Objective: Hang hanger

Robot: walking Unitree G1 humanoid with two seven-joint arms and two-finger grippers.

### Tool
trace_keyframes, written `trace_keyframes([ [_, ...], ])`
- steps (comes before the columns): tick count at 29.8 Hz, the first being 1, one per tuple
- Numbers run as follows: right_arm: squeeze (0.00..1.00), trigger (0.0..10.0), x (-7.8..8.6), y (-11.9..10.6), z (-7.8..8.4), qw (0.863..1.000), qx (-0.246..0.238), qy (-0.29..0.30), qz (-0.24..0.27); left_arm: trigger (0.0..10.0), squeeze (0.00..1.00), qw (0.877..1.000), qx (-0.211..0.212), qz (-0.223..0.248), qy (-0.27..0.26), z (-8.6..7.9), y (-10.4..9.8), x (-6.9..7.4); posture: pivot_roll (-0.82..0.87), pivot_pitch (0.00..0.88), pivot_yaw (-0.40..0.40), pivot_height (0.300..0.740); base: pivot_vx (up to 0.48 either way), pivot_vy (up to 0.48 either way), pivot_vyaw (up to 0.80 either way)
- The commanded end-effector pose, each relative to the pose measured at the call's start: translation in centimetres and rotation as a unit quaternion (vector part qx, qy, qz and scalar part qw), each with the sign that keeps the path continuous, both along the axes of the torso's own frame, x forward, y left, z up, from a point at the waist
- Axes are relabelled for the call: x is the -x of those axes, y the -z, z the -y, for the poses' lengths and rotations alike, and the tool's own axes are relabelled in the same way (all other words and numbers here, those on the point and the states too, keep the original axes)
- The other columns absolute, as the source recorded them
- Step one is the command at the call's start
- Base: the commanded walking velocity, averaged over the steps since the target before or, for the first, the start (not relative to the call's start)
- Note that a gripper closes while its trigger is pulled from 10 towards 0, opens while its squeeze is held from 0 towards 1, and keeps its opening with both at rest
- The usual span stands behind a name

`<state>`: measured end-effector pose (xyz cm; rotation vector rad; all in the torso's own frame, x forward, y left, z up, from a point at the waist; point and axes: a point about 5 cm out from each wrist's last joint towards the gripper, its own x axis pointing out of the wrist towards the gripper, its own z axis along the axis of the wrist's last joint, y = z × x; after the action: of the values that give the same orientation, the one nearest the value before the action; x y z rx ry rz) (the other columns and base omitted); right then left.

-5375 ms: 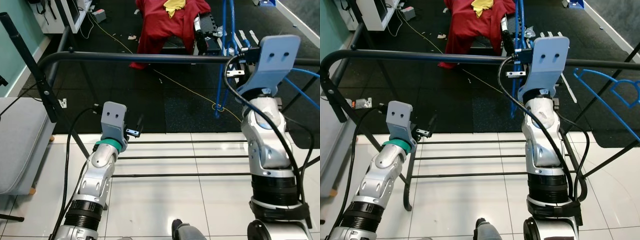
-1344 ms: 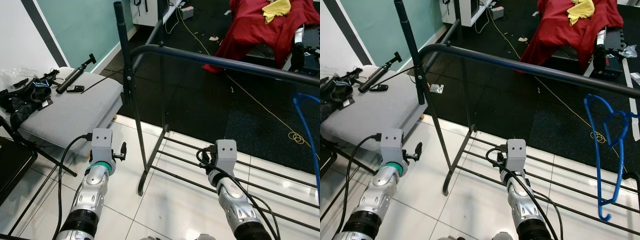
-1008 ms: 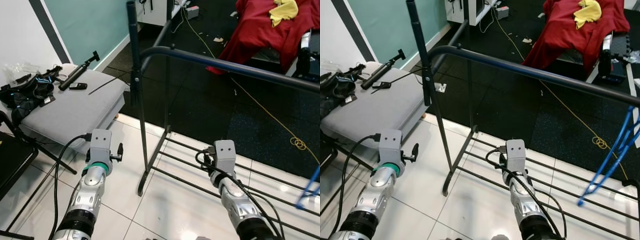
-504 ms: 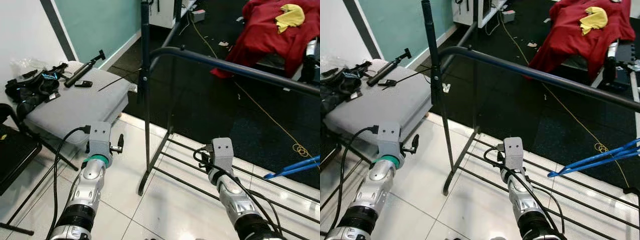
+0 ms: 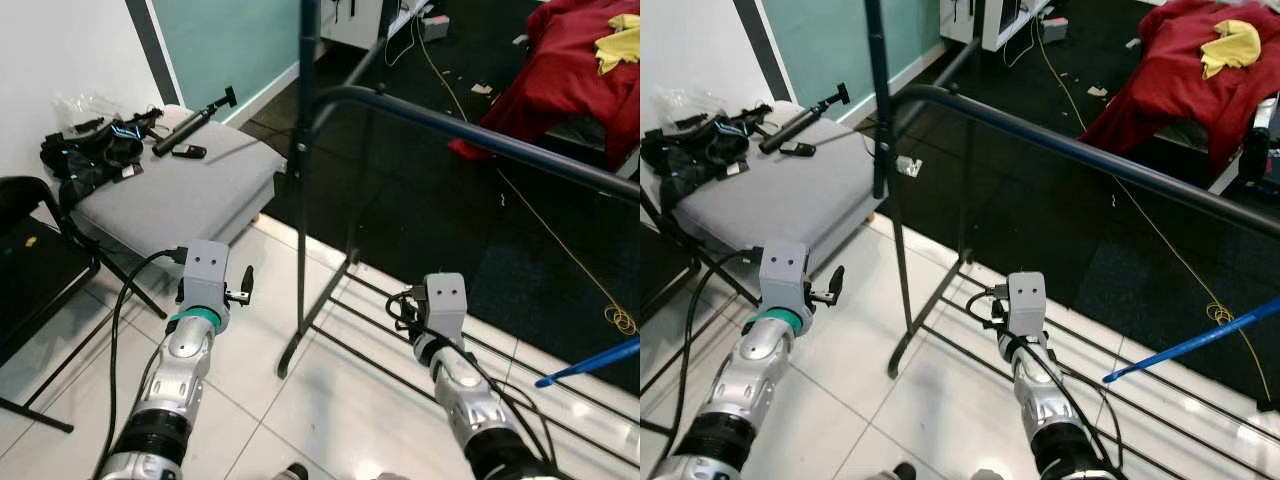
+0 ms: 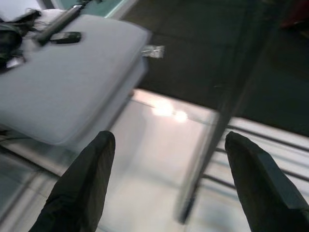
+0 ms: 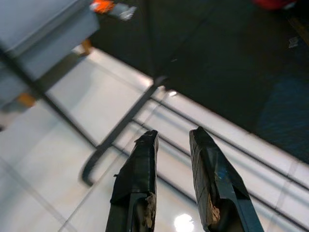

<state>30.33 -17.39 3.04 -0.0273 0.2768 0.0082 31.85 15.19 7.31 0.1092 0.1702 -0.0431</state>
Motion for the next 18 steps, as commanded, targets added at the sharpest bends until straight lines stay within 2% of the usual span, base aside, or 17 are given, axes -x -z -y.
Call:
trace_keyframes([
  [1, 0.0, 10.0, -0.05, -0.01, -0.35, 1.0, -0.009, 0.001, 0.002, 10.0, 0.0, 1.0, -0.002, 0.001, -0.01, -0.93, -0.09, 0.19, -0.02, 0.027, 0.056, 0.74, 0.0, 0.0, 0.8],
  [11, 0.0, 10.0, -0.23, -0.15, -0.61, 1.0, -0.012, -0.001, 0.005, 10.0, 0.0, 1.0, 0.007, 0.003, -0.008, -0.72, -0.45, -0.2, -0.02, 0.016, 0.059, 0.74, 0.0, 0.0, 0.8],
  [18, 0.0, 10.0, -0.01, 0.11, -0.6, 1.0, -0.01, -0.007, 0.001, 10.0, 0.0, 1.0, 0.01, -0.004, -0.012, -0.81, -0.2, 0.22, -0.02, 0.013, 0.052, 0.74, 0.0, 0.0, 0.8],
])
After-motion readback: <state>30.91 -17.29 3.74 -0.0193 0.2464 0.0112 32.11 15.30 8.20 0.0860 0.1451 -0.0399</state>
